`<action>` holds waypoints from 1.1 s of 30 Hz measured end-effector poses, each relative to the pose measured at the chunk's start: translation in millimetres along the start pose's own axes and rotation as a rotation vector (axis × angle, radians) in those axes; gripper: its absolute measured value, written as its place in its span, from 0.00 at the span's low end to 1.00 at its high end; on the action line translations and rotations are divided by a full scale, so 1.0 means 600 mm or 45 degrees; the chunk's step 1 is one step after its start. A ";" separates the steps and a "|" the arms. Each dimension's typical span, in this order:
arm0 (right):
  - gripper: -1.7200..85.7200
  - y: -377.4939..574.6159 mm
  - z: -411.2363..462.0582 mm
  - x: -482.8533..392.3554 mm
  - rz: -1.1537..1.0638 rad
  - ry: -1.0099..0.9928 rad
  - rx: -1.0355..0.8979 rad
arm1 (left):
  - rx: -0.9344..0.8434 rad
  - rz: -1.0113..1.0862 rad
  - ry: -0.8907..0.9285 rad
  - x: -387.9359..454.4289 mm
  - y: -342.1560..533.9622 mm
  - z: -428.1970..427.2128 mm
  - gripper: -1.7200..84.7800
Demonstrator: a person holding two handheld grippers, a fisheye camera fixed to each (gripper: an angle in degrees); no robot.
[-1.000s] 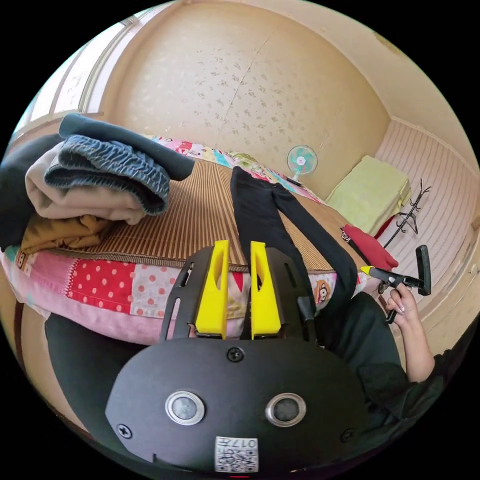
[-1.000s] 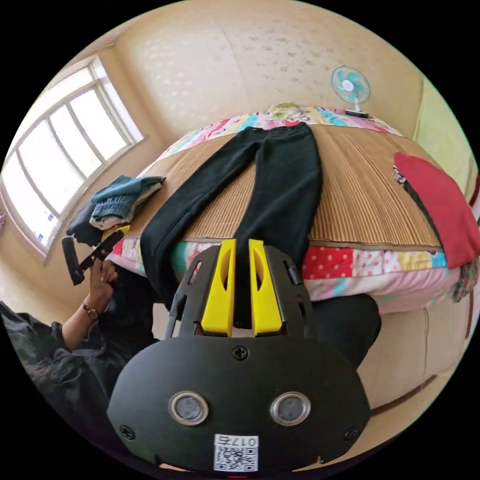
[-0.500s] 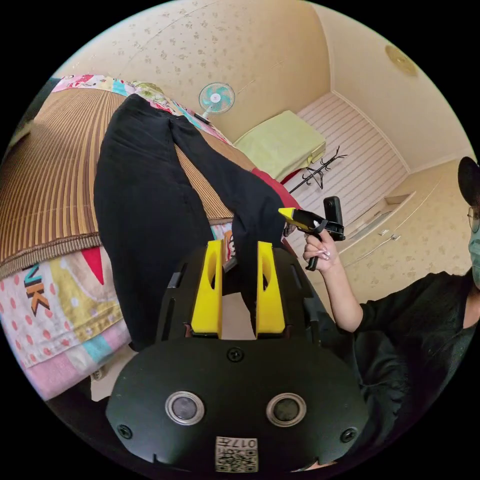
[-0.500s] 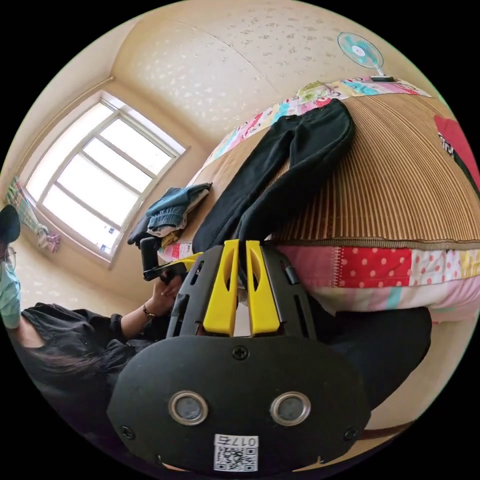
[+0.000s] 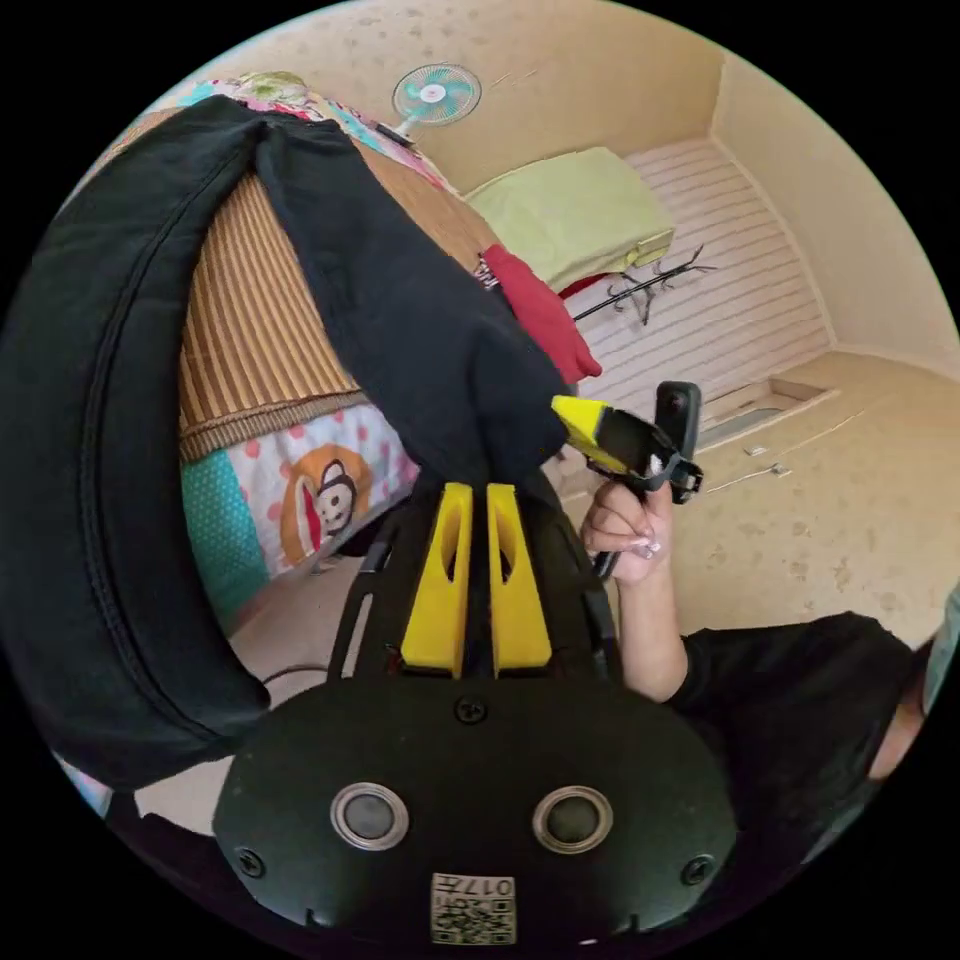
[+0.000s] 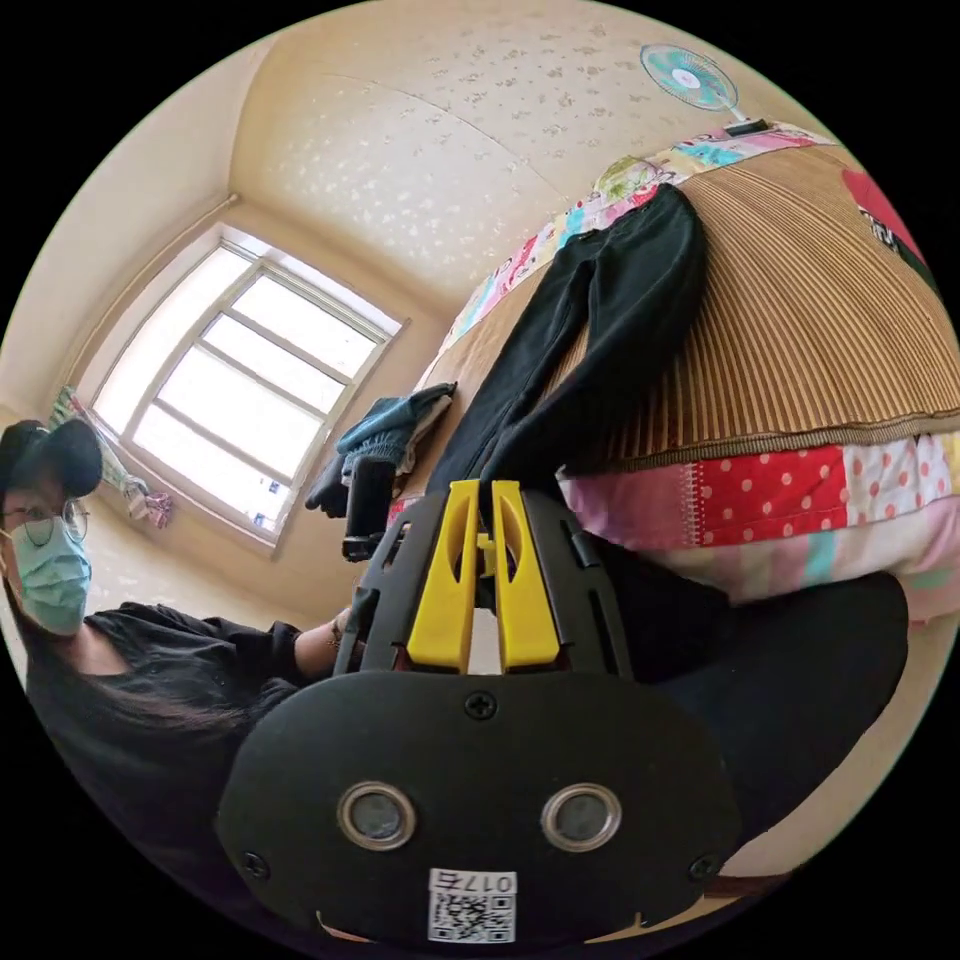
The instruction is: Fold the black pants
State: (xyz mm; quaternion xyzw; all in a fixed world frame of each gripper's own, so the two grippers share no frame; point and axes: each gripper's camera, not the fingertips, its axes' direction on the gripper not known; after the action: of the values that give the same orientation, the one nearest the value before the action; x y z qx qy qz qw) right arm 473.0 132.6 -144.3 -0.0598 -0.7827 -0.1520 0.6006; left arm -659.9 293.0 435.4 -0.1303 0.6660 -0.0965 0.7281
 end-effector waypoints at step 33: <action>0.06 -0.076 0.077 -0.013 -0.079 -0.138 -0.440 | 0.249 0.109 -0.529 0.069 0.077 -0.070 0.15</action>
State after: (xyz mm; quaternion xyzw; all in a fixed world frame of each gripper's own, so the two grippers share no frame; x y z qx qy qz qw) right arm 419.7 104.4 -170.2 -0.1462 -0.7776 -0.2991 0.5333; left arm -699.5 320.9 378.5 -0.0478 0.4940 -0.1009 0.8623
